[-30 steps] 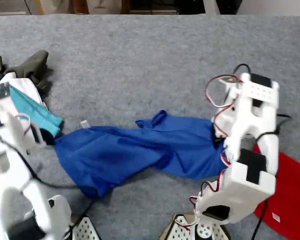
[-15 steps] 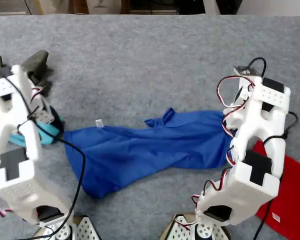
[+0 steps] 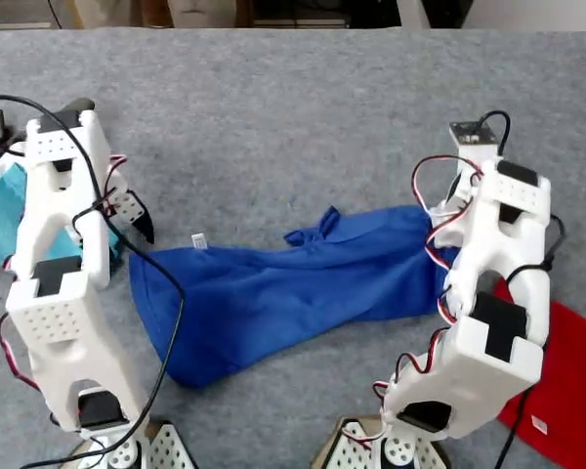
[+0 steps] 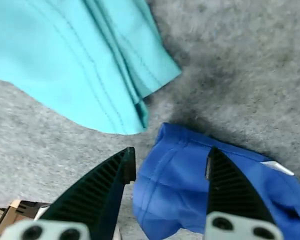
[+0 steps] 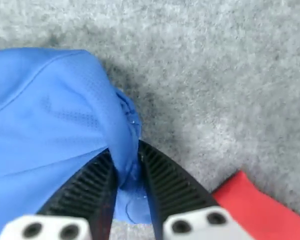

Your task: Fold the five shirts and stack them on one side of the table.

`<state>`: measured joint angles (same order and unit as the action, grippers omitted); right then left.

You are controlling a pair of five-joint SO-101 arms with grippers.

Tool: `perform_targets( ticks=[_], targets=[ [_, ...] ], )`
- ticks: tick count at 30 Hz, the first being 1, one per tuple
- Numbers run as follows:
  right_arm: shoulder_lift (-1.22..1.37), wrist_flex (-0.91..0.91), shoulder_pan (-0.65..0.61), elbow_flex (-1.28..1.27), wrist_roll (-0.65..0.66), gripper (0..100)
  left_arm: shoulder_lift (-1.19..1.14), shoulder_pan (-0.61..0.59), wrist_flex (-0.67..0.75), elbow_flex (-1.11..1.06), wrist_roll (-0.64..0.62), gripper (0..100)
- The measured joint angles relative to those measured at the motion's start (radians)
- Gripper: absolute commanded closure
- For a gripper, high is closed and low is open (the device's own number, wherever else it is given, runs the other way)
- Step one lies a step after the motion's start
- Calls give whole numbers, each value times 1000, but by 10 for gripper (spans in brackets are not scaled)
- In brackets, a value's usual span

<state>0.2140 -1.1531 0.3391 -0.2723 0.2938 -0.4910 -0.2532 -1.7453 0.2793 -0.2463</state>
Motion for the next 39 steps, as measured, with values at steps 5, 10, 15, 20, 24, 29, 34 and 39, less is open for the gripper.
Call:
perform_targets(
  ticks=[5, 10, 15, 20, 24, 29, 34, 39],
  targets=[
    [0, 60, 0, -61, 0, 994, -25, 15, 0, 21, -92, 768],
    [0, 75, 0, -64, 0, 994, -29, 15, 0, 21, -195, 768],
    [0, 97, 0, -68, 2, 994, -38, 17, 0, 21, -249, 782],
    [0, 149, 0, -68, 2, 994, -143, 17, 0, 37, -275, 832],
    [0, 199, 0, -91, -40, 994, -230, 17, -5, 100, -281, 832],
    [-5, 310, 0, -172, -75, 994, -269, 21, -8, 152, -281, 833],
    [-12, 348, 0, -193, -75, 994, -272, 35, -8, 157, -281, 835],
    [-12, 348, 0, -195, -75, 994, -275, 63, -8, 158, -279, 832]
  ],
)
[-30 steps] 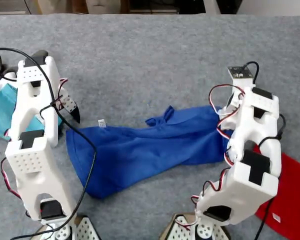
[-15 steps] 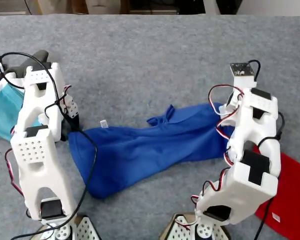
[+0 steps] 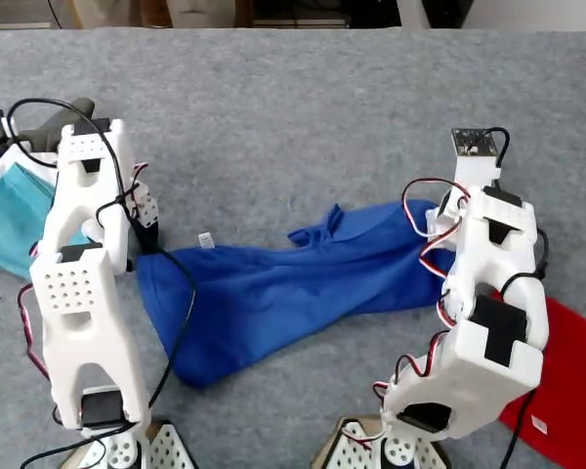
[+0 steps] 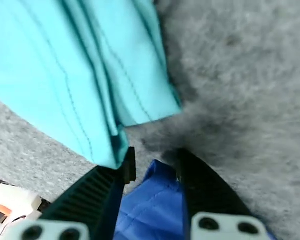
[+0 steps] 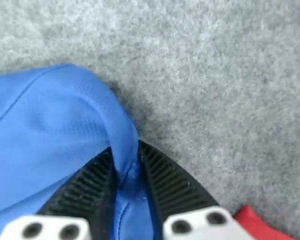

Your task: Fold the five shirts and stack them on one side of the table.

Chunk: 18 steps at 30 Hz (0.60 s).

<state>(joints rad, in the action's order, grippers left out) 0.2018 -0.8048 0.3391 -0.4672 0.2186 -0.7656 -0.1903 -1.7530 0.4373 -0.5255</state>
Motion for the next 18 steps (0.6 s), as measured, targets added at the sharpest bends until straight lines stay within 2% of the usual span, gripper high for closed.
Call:
perform_targets(
  ticks=[9, 13, 18],
  targets=[
    [0, 3, 0, 0, 0, 994, -5, 40, 0, 3, -3, 836],
    [0, 3, 0, 0, 0, 994, -8, 48, 2, 8, -28, 929],
    [0, 3, 0, 0, 0, 994, -14, 75, 25, 18, -38, 943]
  ],
)
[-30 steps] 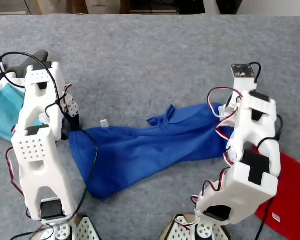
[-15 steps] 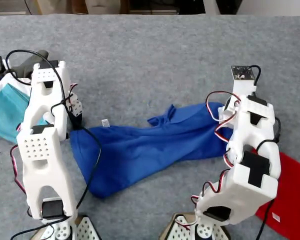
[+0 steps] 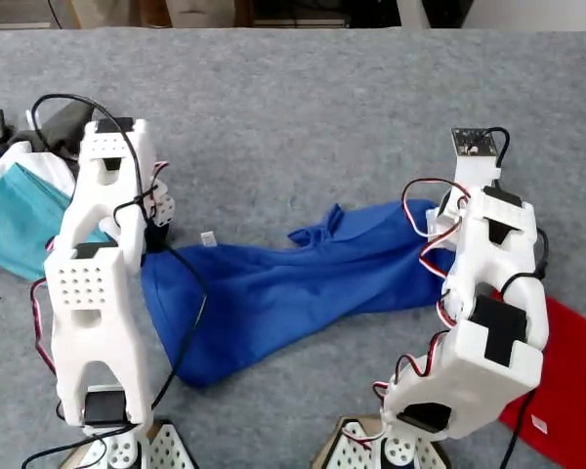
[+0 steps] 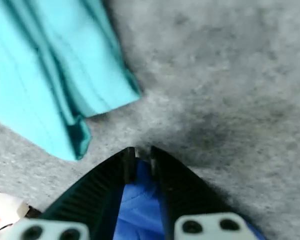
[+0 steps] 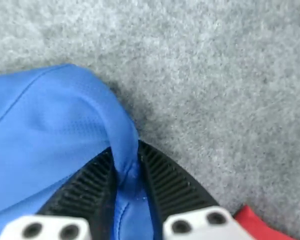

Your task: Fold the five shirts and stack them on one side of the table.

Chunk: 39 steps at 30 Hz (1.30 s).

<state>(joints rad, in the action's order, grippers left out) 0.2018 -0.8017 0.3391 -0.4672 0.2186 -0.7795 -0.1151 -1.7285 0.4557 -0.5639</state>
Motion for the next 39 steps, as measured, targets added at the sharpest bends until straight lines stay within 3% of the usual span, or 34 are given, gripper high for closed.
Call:
perform_targets(
  ticks=[9, 17, 30, 39],
  targets=[
    [-58, -26, 0, 0, 0, 988, -3, 8, -12, 132, 9, 981],
    [-308, -140, 0, 25, 0, 779, 32, 11, -18, 339, 103, 981],
    [-465, -316, -86, 301, -72, 778, 322, 28, -18, 321, 376, 981],
    [-466, -595, -86, 658, -100, 778, 598, 28, -20, 321, 486, 981]
  ],
)
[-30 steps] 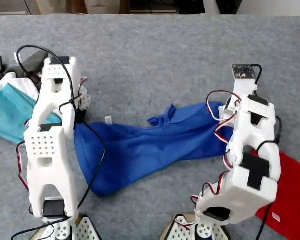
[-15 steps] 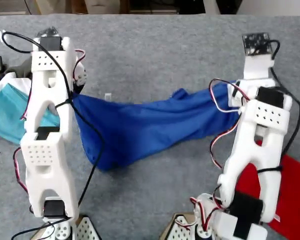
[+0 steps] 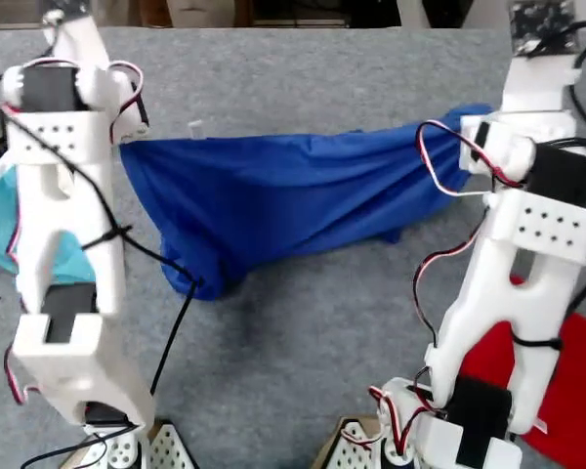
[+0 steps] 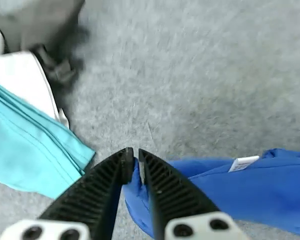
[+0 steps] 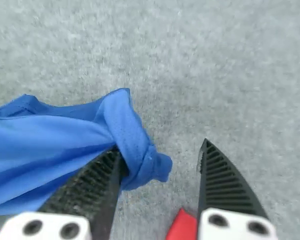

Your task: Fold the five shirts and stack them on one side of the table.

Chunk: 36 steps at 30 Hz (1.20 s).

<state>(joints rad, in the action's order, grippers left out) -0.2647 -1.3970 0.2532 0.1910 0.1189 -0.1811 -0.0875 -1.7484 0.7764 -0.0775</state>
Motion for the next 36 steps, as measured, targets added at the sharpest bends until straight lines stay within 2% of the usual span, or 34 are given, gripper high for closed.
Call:
perform_targets(
  ticks=[9, 11, 14, 19, 24, 30, 36],
  targets=[
    [-31, -325, 0, 454, 2, 778, 226, 0, 0, -8, 60, 981],
    [-71, -365, -2, 540, 2, 778, 253, 0, 0, -55, 60, 981],
    [-176, -374, -41, 531, 8, 778, 259, 0, -2, -193, 60, 981],
    [-374, -374, -181, 192, 61, 778, 259, 0, 5, -407, 61, 981],
    [-557, -374, -287, -275, 64, 778, 258, 0, 23, -473, 91, 981],
    [-674, -374, -288, -735, 170, 778, 258, 0, 80, -585, 144, 981],
    [-601, -374, -163, -824, 339, 778, 258, -17, 216, -784, 175, 981]
  ],
)
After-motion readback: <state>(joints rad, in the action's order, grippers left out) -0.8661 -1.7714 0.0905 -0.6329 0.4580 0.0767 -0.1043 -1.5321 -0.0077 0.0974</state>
